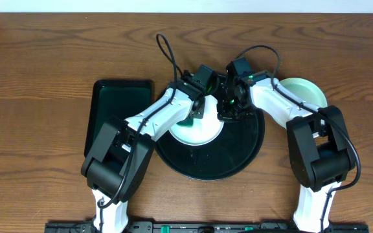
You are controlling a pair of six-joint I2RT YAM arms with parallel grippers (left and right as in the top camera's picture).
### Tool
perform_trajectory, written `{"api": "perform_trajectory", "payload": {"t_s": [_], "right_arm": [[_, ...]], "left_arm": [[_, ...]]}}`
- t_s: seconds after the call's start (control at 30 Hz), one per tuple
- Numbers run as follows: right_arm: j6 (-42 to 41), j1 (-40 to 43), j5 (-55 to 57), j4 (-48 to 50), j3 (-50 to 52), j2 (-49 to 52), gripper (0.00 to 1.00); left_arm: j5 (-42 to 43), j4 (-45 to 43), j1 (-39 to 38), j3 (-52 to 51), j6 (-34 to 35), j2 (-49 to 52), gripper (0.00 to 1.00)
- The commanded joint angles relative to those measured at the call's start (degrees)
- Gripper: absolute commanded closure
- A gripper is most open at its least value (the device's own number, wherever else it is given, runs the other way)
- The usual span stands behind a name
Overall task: Clean dirty plates on tray and stack at the side
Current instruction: 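Scrub the white plate with the sponge in left gripper, then lift the white plate with right gripper and carry it right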
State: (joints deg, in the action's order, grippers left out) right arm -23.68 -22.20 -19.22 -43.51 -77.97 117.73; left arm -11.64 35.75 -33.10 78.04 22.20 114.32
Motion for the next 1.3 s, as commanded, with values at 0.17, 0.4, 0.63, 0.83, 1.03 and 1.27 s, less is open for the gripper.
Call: {"api": "perform_trajectory", "payload": {"t_s": [0.17,0.4,0.63,0.83,1.03,1.27], "right_arm": [[0.6,-0.4,1.4,0.2,1.3,1.9,0.99],[0.9,-1.3,2.6,0.2,1.4,1.9,0.99],[3.7,-1.7,1.0,0.4,1.0,1.8,0.99],[5.6,-3.9,8.5,-0.9,-0.9,-2.7,0.99],[5.5,-10.5,35.5,-5.1,-0.9,-14.8,0.99],[4.0,-21.6,64.8,-8.7,-0.9,-22.9,0.99]], "left_arm": [[-9.0,11.4,1.2,6.7,8.4,0.2,0.93],[-2.2,22.5,3.9,20.0,8.3,-4.1,0.93],[9.1,30.2,12.8,24.2,6.5,-11.6,0.93],[11.2,35.6,24.4,24.2,5.2,-15.0,0.93],[11.2,36.9,30.1,22.5,4.2,-15.0,0.93],[11.2,36.9,30.3,22.3,3.3,-15.0,0.93]]}}
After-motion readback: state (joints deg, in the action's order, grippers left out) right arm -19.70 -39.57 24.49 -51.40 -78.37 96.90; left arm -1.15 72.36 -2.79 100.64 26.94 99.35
